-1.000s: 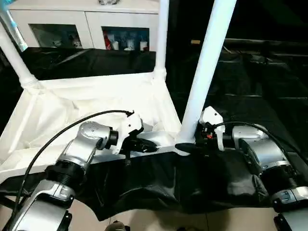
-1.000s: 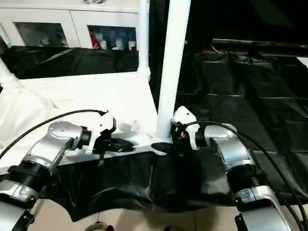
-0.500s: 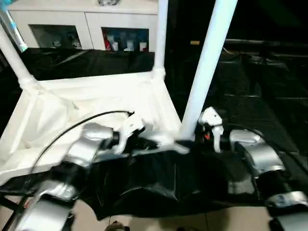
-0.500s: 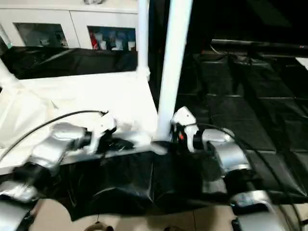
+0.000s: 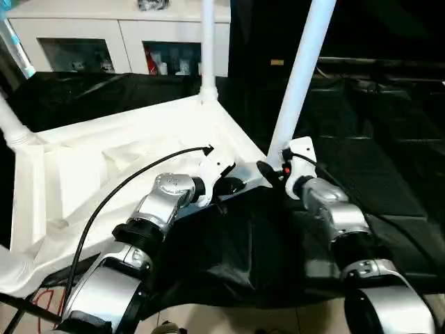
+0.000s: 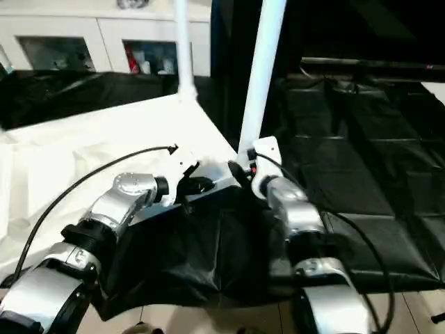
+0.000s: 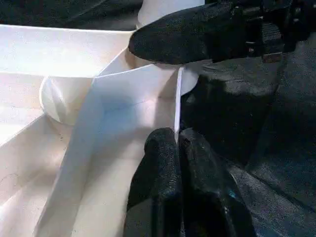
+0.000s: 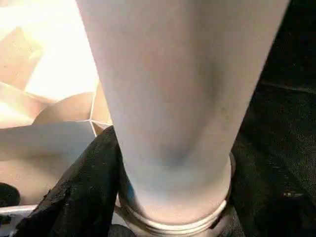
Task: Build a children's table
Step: Rotate leg to tighten
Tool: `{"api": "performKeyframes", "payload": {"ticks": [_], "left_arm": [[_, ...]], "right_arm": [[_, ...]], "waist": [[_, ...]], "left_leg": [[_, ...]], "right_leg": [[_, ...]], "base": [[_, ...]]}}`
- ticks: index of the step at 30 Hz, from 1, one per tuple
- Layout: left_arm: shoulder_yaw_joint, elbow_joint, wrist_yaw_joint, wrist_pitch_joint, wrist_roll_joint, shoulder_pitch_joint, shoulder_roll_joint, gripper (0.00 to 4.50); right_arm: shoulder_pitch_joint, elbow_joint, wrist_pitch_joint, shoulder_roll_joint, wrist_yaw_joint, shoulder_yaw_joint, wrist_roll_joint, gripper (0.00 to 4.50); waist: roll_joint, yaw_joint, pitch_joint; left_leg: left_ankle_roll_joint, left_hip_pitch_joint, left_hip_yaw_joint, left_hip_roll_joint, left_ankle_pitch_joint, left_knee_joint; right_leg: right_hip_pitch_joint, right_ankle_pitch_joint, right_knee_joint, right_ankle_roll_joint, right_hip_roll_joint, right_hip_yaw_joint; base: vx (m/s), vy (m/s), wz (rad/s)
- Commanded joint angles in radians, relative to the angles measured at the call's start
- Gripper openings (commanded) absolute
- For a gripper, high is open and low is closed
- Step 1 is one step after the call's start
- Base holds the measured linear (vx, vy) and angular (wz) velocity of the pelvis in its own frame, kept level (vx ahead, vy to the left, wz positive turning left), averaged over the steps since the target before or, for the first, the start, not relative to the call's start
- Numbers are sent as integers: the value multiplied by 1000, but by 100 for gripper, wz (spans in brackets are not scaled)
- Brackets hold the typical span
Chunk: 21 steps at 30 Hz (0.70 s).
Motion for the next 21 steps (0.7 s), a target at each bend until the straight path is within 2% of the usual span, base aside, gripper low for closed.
{"api": "performKeyframes", "payload": {"ticks": [1, 3, 7, 9, 14, 16, 18, 21], "left_arm": [[4, -74, -39, -61, -43, -25, -26, 0], [1, -75, -50, -64, -42, -21, -21, 0], [-18, -125, -167, -63, -56, 18, 31, 0], [-24, -143, -211, -62, -63, 29, 50, 0], [-44, -183, -321, -57, -72, 51, 99, 0], [-59, -214, -384, -49, -75, 68, 130, 0], [-65, -229, -414, -41, -74, 75, 148, 0], [-81, -250, -471, -34, -74, 87, 180, 0]], "right_arm": [[-7, 10, 8, 80, 111, 66, 29, 344], [-8, 6, 7, 75, 119, 68, 25, 364], [11, -51, -4, -7, 269, 110, 11, 397], [25, -81, -8, -43, 330, 129, 9, 431], [68, -168, -12, -133, 492, 174, 4, 446], [101, -232, -11, -190, 601, 201, 13, 446], [117, -263, 1, -220, 654, 213, 22, 446], [140, -303, 2, -263, 722, 231, 29, 446]], "waist": [[-7, -5, -78], [-6, -8, -76], [-7, -17, -75], [-5, -17, -74], [-1, -9, -76], [-3, -2, -77], [-2, 3, -74], [-1, 9, -71]], "left_leg": [[43, 10, -14, 20, -236, -65], [42, 11, -15, 20, -244, -66], [46, 9, -16, 23, -259, -67], [50, 9, -16, 25, -253, -67], [58, 10, -13, 27, -237, -64], [66, 8, -12, 28, -231, -63], [69, 10, -11, 30, -241, -63], [54, 15, -12, 31, -272, -66]], "right_leg": [[58, -308, -75, -178, -57, 46], [57, -322, -77, -176, -56, 46], [60, -327, -76, -181, -56, 45], [59, -319, -75, -187, -56, 46], [59, -279, -69, -204, -54, 48], [61, -264, -66, -204, -54, 48], [58, -279, -69, -202, -53, 48], [54, -344, -76, -187, -55, 47]], "base": [[0, 0, 0], [0, 0, 0], [0, 0, 0], [0, 0, 0], [0, 0, 0], [0, 0, 0], [0, 0, 0], [0, 0, 0]]}}
